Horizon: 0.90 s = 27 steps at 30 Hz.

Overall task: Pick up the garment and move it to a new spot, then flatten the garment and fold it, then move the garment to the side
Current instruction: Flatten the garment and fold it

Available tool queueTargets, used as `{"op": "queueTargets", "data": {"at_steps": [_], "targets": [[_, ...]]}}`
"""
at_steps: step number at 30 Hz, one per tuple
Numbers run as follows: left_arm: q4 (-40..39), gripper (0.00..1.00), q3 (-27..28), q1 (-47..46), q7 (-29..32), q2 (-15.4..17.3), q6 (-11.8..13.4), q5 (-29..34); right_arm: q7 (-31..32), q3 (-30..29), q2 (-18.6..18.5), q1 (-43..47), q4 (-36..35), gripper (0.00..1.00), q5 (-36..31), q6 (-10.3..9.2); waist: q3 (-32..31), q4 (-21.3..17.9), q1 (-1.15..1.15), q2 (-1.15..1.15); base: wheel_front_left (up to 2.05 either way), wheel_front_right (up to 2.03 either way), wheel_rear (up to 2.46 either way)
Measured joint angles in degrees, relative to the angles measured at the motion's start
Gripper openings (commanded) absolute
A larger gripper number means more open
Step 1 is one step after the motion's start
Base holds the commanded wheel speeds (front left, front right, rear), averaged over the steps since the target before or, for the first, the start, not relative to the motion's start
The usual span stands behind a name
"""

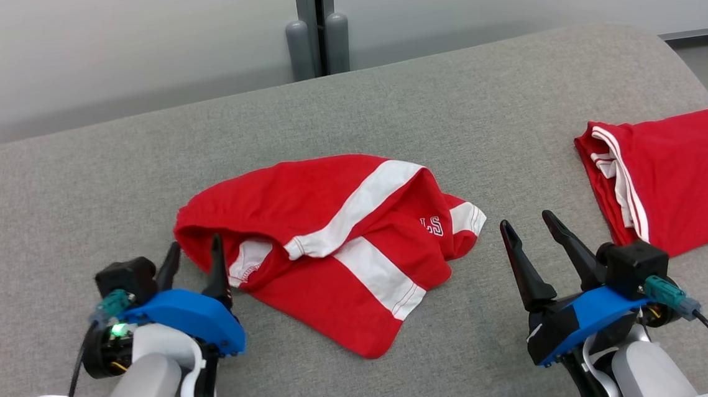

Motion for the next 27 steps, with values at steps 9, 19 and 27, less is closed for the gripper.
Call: {"op": "queueTargets", "data": {"at_steps": [9, 19, 27], "targets": [[-13.7, 1.0, -6.3, 4.4, 8.1, 0.0, 1.0, 1.7, 0.0, 0.2, 0.0, 1.0, 0.1, 1.0, 0.1, 0.0, -1.5, -0.6, 0.0, 0.0, 0.0, 0.0, 0.0], [-15.6, 1.0, -9.4, 3.6, 16.7, 1.3, 3.9, 2.8, -0.5, 1.2, 0.0, 1.0, 0.6, 1.0, 0.8, 0.0, -0.8, -3.4, 0.0, 0.0, 0.0, 0.0, 0.0], [-13.7, 1.0, -8.4, 1.0, 17.8, 1.2, 4.8, 2.5, -1.2, 1.1, 0.0, 0.5, 1.1, 1.0, 1.2, 0.0, 0.5, -4.9, 0.0, 0.0, 0.0, 0.0, 0.0]]}}
